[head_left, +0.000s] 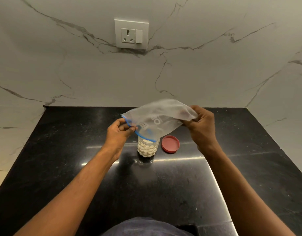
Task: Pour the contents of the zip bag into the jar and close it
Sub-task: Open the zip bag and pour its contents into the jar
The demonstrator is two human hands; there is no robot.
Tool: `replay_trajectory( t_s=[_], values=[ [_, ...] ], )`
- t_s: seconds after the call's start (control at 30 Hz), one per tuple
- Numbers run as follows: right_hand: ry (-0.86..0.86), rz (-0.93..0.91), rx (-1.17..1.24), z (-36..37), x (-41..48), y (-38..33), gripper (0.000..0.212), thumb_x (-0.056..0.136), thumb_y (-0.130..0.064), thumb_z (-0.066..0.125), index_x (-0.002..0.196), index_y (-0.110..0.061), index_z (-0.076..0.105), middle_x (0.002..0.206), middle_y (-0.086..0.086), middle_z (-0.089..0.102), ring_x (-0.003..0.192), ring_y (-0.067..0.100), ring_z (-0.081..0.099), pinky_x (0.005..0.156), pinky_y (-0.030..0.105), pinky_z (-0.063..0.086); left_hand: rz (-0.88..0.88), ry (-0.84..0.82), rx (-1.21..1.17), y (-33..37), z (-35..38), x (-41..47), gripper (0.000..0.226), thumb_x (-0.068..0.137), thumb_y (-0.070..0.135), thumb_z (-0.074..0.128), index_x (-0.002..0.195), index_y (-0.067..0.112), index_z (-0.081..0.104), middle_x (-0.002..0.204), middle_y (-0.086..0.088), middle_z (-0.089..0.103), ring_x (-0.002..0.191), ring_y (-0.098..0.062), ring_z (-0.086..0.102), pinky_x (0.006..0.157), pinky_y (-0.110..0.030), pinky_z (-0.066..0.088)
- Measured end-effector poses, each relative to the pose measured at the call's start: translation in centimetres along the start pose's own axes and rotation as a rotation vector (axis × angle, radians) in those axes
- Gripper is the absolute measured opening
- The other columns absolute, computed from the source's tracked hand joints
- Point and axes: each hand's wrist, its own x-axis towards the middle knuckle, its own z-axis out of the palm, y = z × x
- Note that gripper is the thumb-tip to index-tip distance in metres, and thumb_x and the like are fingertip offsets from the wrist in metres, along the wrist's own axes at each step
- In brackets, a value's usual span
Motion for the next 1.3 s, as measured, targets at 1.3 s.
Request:
replay_trajectory(
  t_s=[1.3],
  values=[
    [0.084, 0.121, 0.179, -3.4, 0.0, -1.4, 0.037, 0.085, -0.034, 0.08, 0.113, -0.011, 0.072, 0.109, 0.014, 0.077, 0.1, 0.031, 0.076, 0.085, 0.047, 0.065, 0.313, -0.131, 0.147, 6.8, 1.1, -2.0, 0.026, 0.094, 0.018, 0.075, 0.119, 0.017, 0.07, 0.105, 0.005, 0.081, 0.103, -0.009, 0.077, 0.086, -0.023, 0.062]
  ],
)
